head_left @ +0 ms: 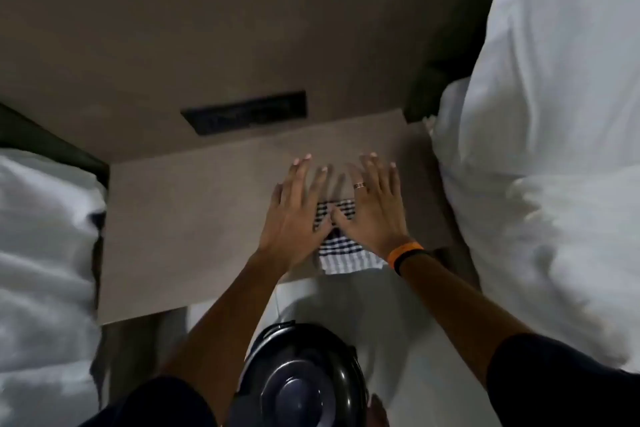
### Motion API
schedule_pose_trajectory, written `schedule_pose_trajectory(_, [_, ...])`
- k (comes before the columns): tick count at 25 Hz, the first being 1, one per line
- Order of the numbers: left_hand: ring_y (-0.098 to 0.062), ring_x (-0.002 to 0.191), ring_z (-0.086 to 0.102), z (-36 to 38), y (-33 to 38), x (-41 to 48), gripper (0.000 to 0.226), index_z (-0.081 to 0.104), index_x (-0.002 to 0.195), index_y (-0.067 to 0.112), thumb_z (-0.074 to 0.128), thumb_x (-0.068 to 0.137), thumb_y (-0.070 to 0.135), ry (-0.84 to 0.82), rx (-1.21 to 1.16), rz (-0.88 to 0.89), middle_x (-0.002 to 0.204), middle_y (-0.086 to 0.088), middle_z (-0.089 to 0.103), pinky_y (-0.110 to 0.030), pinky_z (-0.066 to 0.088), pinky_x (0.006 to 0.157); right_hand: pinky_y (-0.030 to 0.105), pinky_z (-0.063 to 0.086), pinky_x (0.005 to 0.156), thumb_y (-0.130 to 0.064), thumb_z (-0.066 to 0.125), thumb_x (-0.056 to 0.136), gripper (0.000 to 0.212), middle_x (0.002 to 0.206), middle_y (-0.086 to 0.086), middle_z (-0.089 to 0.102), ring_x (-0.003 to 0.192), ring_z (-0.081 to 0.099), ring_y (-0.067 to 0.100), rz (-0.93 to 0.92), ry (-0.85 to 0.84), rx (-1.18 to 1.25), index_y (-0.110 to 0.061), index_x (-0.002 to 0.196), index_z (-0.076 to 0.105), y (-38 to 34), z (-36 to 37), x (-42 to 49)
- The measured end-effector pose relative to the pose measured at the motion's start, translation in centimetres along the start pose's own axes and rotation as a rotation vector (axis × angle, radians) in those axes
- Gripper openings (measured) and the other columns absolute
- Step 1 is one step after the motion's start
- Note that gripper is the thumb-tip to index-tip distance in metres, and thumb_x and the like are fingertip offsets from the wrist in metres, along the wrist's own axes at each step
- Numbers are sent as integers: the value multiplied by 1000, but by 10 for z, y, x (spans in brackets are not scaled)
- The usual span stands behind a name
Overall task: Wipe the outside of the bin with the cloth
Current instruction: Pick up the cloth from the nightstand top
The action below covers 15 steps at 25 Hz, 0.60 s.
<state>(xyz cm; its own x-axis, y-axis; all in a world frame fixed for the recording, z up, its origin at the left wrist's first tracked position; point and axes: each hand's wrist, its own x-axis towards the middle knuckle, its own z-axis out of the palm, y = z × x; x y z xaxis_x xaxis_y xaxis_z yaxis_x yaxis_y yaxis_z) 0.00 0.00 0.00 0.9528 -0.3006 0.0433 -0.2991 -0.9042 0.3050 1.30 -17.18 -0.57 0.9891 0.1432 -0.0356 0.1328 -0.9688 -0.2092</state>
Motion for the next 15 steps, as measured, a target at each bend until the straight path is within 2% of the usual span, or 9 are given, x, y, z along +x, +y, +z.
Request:
schedule_pose_trajectory(2, [-32,157,2,50,-12,-5,78,14,161,19,51,98,45,-93,-56,36,170,-14,6,-54,16,125,61,14,132,-63,54,87,85,169,16,31,160,23,39,-10,-95,10,-16,156,39,11,54,-10])
schedule_pose_trajectory(4, [-36,156,10,100,-26,-15,69,27,157,7,56,98,29,-223,-84,81,168,-20,15,-55,27,122,62,15,131,-57,58,92,82,169,17,32,160,26,40,-51,-165,-10,-14,159,37,24,112,-27])
schedule_pose_trajectory(6, [-42,152,23,128,-30,-24,56,39,150,-3,53,100,17,-240,-156,118,162,-27,27,-54,33,120,61,22,129,-53,53,98,75,167,18,36,158,31,39,-94,-87,15,-12,159,38,31,146,-37])
schedule_pose_trajectory(9, [-41,150,30,149,-33,-23,45,47,144,-6,51,102,10,-137,-266,103,159,-27,35,-48,28,123,58,25,130,-48,41,103,67,167,17,36,158,32,36,-122,38,2,-12,159,36,38,163,-32])
schedule_pose_trajectory(13, [-33,143,42,144,-30,-14,36,63,132,-1,59,98,10,-25,-372,-53,150,-19,51,-38,32,121,53,20,133,-35,35,107,61,172,13,26,162,24,31,-122,22,-17,-12,163,27,34,164,-32])
schedule_pose_trajectory(15, [-32,134,51,139,-26,-7,31,71,122,1,65,92,9,14,-378,-85,139,-17,62,-37,38,116,49,19,134,-26,35,108,57,172,11,28,162,25,29,-74,15,0,-11,162,28,27,164,-32])
